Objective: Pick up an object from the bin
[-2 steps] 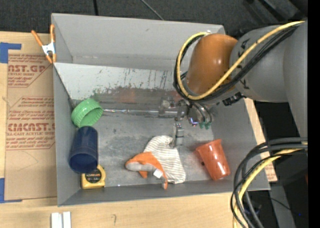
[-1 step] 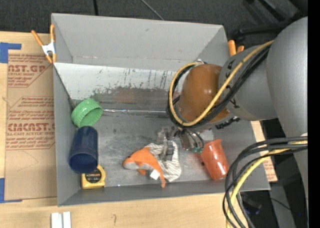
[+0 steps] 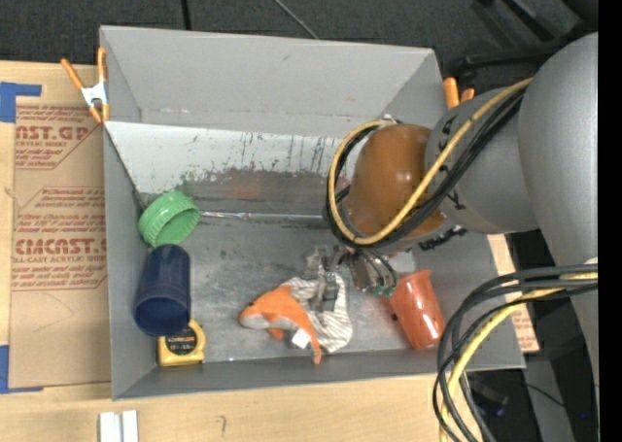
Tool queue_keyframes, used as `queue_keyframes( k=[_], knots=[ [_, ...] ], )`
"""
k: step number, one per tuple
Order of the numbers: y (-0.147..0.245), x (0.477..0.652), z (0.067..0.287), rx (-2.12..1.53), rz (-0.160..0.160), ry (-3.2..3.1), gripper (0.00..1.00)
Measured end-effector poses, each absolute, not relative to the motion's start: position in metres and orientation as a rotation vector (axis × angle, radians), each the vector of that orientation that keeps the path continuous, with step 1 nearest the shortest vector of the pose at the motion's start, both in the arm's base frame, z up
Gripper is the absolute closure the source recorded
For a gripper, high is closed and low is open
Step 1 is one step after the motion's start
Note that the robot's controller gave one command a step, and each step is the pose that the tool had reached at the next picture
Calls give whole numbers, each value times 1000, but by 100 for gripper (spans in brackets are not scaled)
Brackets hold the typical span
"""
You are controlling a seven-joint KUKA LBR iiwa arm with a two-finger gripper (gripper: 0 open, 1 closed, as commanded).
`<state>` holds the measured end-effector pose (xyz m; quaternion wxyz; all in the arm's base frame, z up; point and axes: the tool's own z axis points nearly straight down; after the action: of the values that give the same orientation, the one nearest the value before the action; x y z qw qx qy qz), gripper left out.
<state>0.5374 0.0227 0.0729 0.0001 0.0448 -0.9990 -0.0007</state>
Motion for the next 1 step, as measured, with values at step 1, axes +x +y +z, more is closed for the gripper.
queue_keyframes(
  k=[1],
  knots=[
    [29,543,153,143,-1,-3140,100]
  ],
)
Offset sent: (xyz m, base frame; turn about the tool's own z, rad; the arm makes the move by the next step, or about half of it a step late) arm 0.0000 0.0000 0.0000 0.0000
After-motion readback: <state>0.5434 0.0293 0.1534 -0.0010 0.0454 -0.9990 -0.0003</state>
